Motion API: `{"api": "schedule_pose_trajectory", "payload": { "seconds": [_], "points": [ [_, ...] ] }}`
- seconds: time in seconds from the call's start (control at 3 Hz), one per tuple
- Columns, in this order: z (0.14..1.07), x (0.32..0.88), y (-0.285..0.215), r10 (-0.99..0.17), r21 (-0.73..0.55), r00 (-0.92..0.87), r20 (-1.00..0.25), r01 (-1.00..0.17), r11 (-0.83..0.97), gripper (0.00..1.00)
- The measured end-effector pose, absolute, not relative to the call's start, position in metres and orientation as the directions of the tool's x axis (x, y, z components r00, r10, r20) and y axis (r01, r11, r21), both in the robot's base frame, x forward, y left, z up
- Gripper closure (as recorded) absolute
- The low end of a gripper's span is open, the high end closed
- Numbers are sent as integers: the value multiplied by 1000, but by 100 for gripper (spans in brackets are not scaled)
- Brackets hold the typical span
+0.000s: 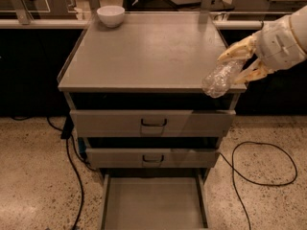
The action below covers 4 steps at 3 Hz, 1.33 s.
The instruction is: Place water bottle into bottom drawer
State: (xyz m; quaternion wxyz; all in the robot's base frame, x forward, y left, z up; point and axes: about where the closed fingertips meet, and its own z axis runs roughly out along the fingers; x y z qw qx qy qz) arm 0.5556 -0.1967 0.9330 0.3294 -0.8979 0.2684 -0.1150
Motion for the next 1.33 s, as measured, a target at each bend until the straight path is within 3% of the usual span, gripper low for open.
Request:
{"api": "schedule_pose_trajectory", "payload": {
  "seconds": [0.67,1.33],
  "points": [
    [964,469,-199,-521,-672,852,40,-363,-645,100],
    [922,440,-142,-397,-707,917,-42,-308,-636,100]
  ]
}}
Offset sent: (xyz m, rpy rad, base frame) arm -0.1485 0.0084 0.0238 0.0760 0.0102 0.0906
